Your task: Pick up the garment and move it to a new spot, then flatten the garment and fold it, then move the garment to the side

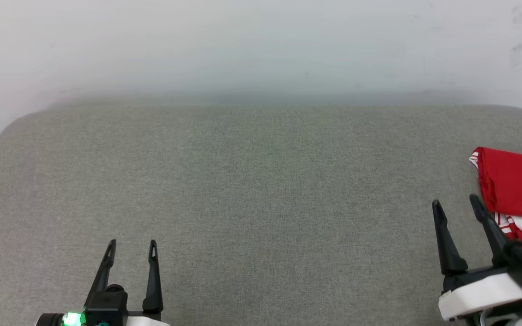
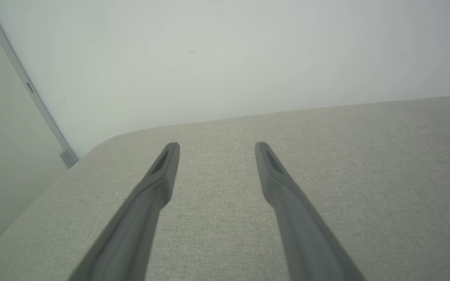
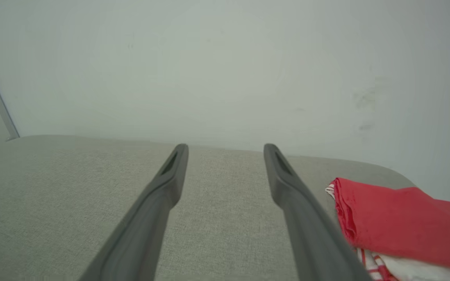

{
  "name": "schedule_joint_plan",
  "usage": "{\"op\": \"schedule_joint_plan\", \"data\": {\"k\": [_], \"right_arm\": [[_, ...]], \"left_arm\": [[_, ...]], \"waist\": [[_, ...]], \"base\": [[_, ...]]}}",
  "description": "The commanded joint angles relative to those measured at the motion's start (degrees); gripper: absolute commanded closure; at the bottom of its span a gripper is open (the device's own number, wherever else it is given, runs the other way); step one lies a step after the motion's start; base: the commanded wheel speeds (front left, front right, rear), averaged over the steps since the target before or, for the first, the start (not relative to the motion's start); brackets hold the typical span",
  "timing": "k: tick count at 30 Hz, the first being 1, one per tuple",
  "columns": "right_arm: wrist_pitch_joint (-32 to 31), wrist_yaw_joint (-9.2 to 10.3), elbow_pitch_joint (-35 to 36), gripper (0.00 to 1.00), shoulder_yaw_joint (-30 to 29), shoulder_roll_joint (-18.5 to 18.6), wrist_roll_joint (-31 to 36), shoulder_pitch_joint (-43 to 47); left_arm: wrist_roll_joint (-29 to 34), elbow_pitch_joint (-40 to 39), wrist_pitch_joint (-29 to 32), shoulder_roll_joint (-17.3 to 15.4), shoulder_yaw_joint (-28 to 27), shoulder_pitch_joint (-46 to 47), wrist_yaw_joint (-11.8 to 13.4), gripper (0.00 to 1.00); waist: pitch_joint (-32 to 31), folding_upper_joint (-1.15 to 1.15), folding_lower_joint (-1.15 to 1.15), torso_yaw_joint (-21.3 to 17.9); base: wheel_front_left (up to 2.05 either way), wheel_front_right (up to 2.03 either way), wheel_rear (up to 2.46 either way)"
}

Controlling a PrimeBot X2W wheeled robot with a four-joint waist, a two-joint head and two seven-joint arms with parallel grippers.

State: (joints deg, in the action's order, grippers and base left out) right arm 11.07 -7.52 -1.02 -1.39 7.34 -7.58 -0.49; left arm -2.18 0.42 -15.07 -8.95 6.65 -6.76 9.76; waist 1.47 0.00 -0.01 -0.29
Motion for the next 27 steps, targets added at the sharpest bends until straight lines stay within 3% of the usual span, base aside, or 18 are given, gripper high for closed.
{"op": "schedule_joint_plan", "data": {"k": [1, 15, 27], "right_arm": [[0.2, 0.07, 0.0, 0.00, -0.2, -0.2, -0.1, 0.8], [1.6, 0.07, 2.3, 0.00, -1.7, -3.2, 0.6, 8.3], [1.3, 0.07, 2.9, 0.00, -1.5, -3.9, 1.4, 9.1]], "left_arm": [[0.2, 0.1, -0.1, -0.2, 0.0, -0.2, -0.2, 0.00], [-0.6, 0.5, -0.1, 0.3, -0.6, -1.8, -1.9, 0.00], [-0.7, 1.2, -0.1, 0.5, -1.3, -2.0, -3.4, 0.00]], "waist": [[-0.4, 0.00, 0.01, 0.1], [-2.3, 0.00, 0.01, 0.3], [-2.7, 0.00, 0.01, -0.1]], "base": [[0.00, 0.00, 0.00], [0.00, 0.00, 0.00], [0.00, 0.00, 0.00]]}}
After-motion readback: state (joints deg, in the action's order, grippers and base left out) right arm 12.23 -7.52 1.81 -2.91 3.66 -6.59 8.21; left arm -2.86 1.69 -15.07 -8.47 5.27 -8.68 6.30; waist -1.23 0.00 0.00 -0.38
